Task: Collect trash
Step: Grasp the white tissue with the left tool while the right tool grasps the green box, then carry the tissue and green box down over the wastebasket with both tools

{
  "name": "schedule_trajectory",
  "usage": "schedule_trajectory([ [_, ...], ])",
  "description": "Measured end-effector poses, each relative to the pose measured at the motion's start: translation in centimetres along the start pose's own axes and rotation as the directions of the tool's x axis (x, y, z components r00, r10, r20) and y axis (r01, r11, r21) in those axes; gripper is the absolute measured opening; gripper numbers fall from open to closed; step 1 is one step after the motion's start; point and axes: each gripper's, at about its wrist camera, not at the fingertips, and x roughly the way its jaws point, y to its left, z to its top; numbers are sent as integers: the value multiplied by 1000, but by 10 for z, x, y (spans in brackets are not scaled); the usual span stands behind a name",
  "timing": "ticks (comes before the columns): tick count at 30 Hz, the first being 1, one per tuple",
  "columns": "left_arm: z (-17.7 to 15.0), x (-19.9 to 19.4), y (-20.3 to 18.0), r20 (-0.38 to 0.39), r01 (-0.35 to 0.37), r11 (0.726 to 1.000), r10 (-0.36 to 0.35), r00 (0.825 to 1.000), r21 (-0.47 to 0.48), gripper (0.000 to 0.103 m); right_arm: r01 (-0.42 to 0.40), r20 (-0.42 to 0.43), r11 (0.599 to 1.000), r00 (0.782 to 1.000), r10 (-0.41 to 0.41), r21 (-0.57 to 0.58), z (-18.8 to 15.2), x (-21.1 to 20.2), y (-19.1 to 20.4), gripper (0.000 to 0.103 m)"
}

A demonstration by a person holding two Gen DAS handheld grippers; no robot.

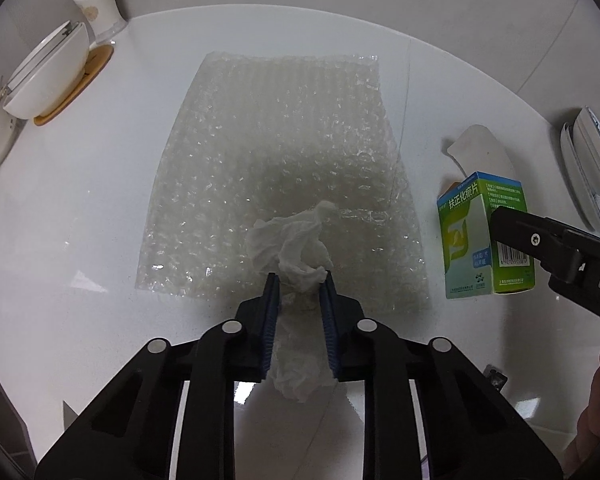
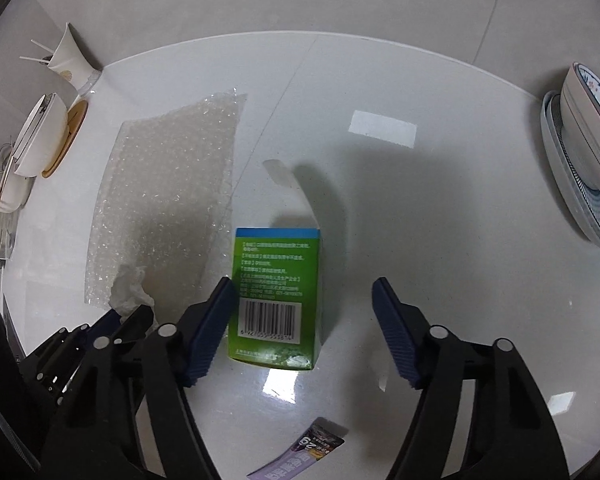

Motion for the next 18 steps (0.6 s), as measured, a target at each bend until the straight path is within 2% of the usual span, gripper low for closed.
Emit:
schedule_trajectory([
  [4,-1,-2,5,-4,13,1000,-13,1000,-21,6,-8,-7,1000,1000,8,12,2,-1,3,64],
  [10,-3,-12,15,10,17,999,-17,1000,-45,5,20,-48,1000,999,-20,8,4,12,12,65],
  [12,-4,-15,18,10,21,998,-21,1000,-53,5,31,-51,999,998,-31,7,4,12,13,50],
  [13,-4,-17,20,7,26,998,-25,1000,-55,5,32,-51,999,998,-32,7,3,11,14,47],
  [18,-7,-23,24,17,35,998,-34,999,-61,5,40,-30,999,999,-39,12,-2,5,12,45],
])
